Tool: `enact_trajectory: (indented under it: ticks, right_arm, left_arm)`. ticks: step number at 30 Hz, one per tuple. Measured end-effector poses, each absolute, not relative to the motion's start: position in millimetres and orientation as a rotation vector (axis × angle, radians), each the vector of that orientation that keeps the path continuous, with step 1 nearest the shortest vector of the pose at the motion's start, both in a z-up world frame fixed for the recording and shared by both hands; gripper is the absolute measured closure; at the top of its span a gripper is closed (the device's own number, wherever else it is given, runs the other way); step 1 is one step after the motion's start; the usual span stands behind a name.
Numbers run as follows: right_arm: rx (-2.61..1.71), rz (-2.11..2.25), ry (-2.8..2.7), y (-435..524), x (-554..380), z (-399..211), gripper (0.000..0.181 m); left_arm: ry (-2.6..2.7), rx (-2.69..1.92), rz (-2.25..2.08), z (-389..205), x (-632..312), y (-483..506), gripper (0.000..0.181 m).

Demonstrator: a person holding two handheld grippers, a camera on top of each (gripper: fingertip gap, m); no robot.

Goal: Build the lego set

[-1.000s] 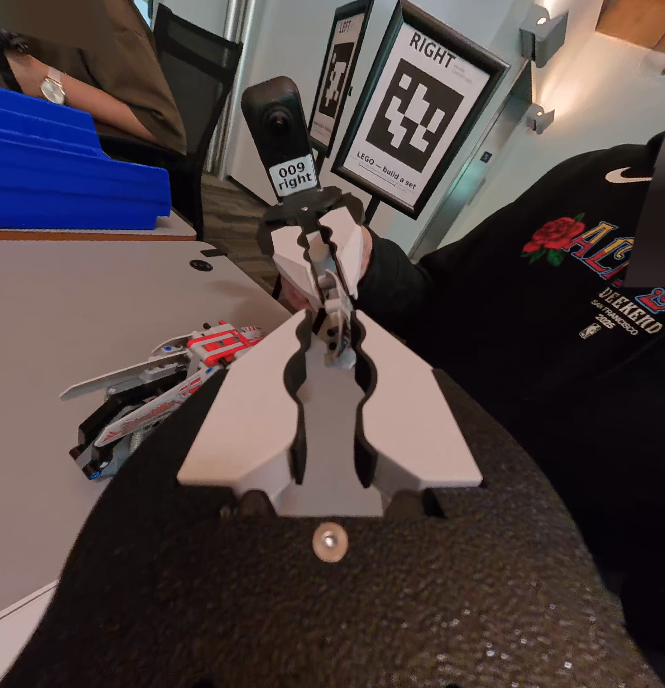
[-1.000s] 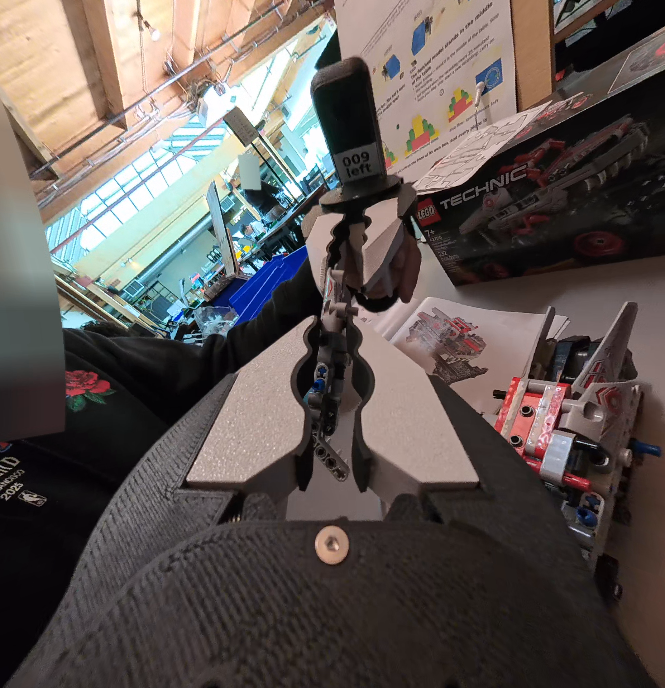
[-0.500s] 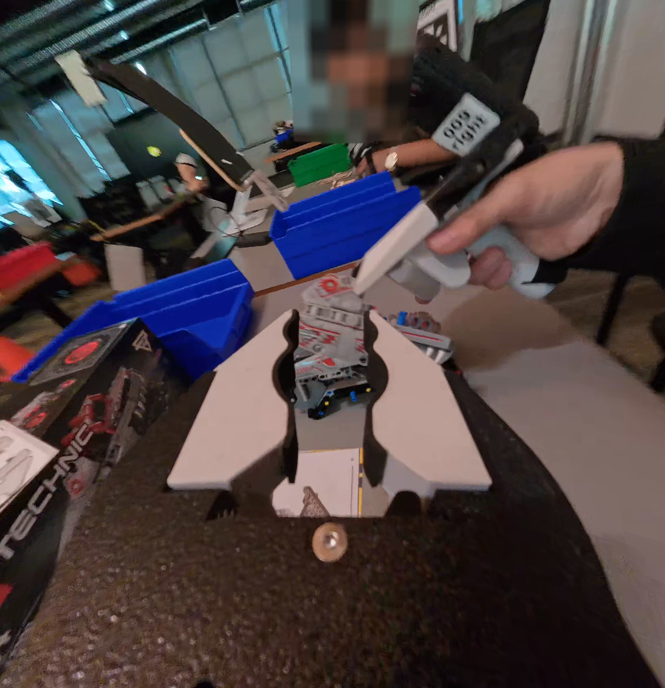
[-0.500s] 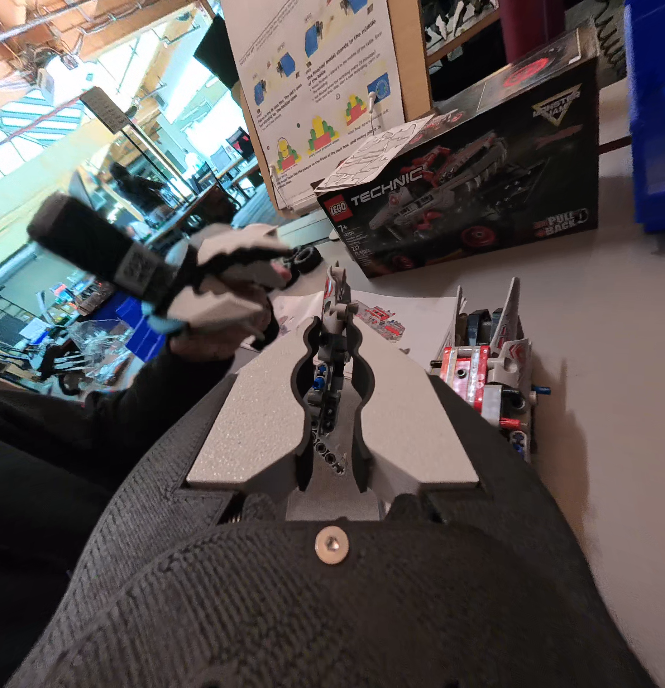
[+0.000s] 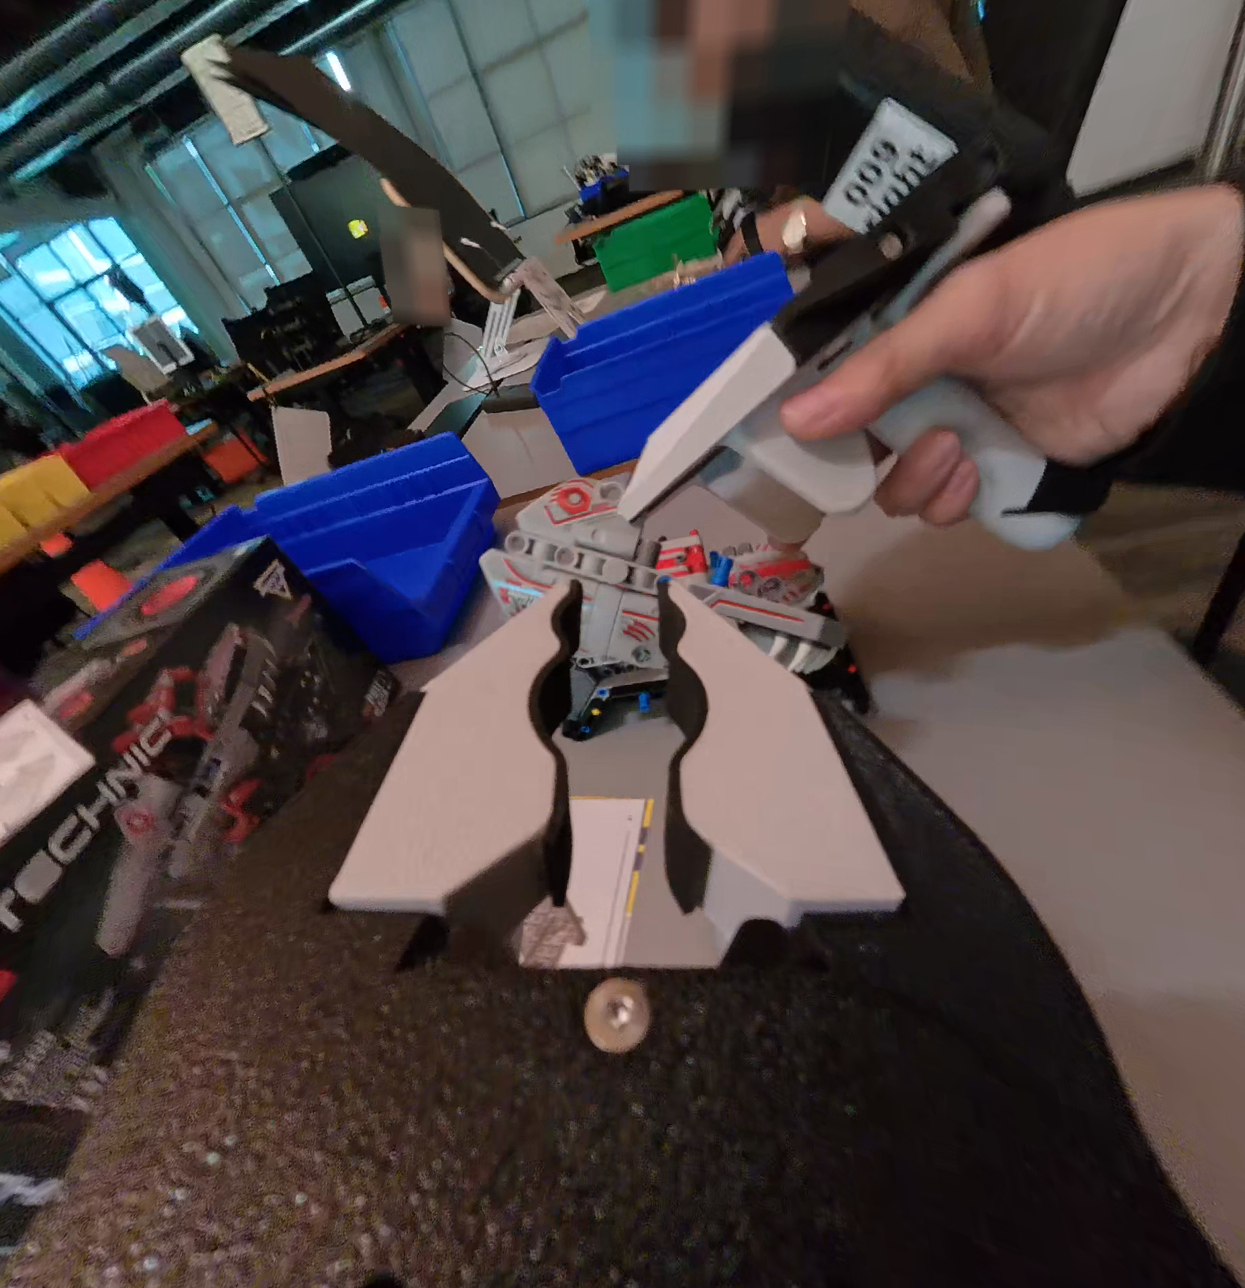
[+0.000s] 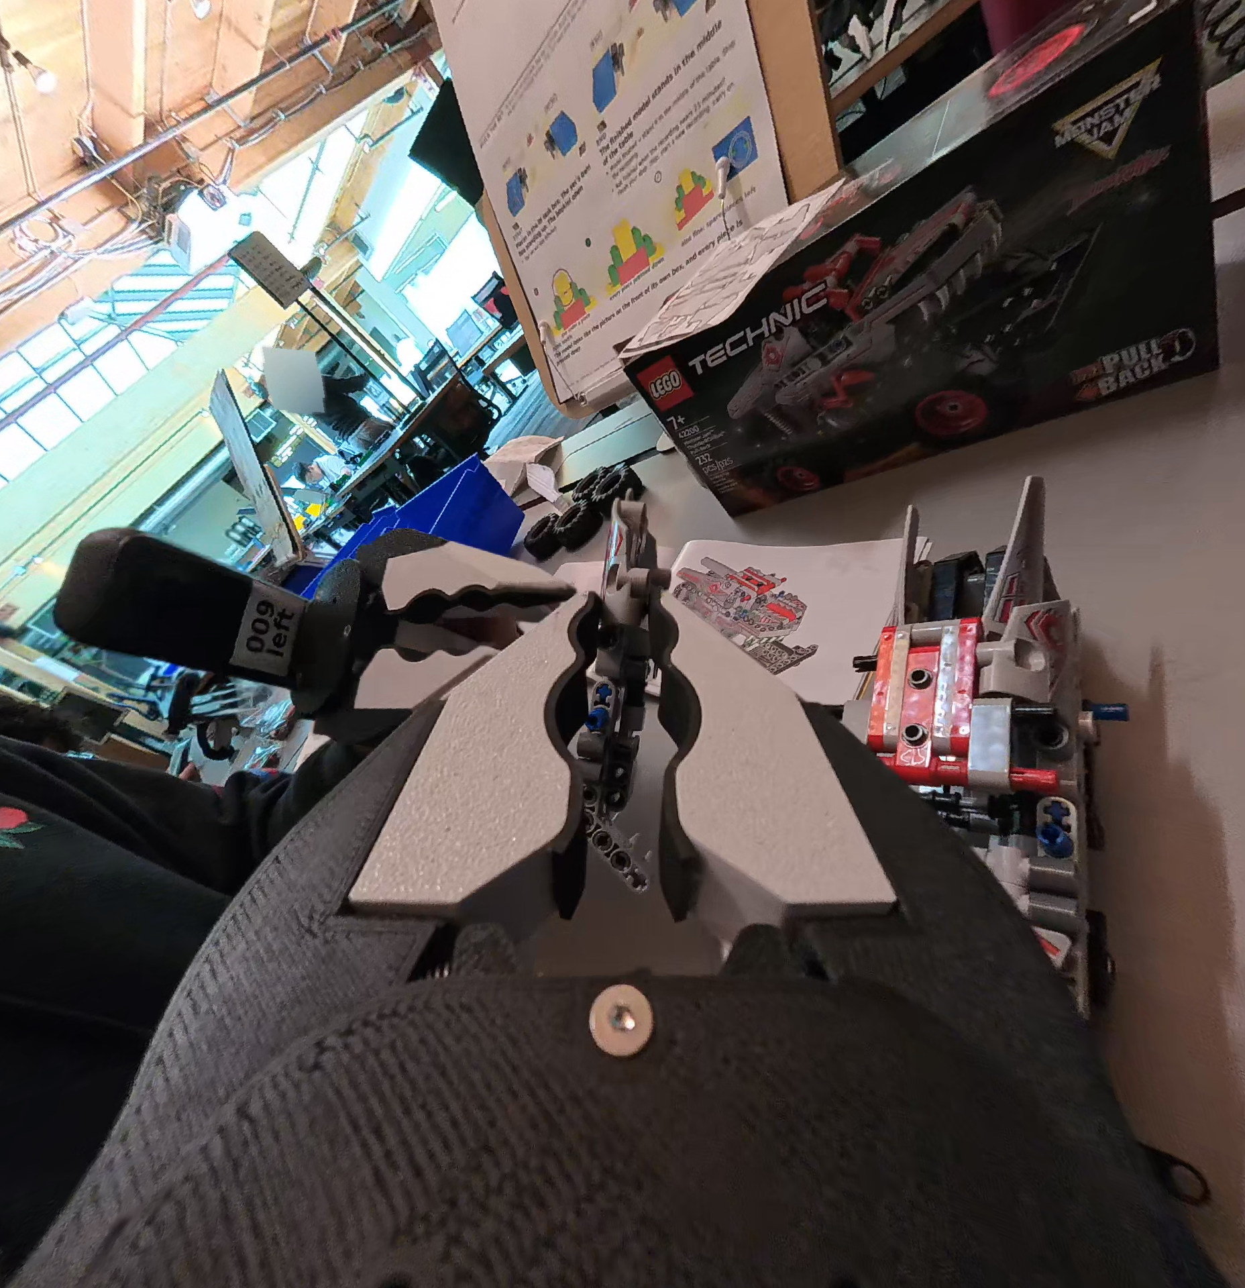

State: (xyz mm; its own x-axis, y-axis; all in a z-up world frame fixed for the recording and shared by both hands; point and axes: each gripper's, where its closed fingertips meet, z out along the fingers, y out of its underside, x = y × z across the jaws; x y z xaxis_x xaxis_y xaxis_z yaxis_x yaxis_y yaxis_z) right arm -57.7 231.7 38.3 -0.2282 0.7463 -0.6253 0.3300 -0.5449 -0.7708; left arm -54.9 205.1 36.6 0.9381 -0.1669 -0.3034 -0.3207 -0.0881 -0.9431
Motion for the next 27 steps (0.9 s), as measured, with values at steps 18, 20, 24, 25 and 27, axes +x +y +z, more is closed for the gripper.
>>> enact_trajectory:
  ticks: [18, 20, 24, 25, 27]
  right_arm:
    - [-1.697, 1.830, -1.269, 226, -56, 39, 0.169]
    - [-1.695, 1.820, -1.280, 224, -55, 38, 0.170]
    - [-1.701, 1.764, -1.300, 224, -54, 33, 0.169]
    - [-1.702, 1.754, -1.303, 223, -54, 33, 0.169]
    - [-1.704, 1.738, -1.304, 222, -53, 31, 0.169]
  left_arm:
    - [-0.469, -1.601, -0.785, 8, -42, 213, 0.129]
    - [-0.474, -1.618, -0.782, 5, -40, 216, 0.133]
    - [-0.492, -1.625, -0.765, 1, -41, 216, 0.146]
    - [-0.492, -1.633, -0.768, 0, -40, 216, 0.146]
    - [-0.501, -1.635, -0.775, -2, -40, 216, 0.146]
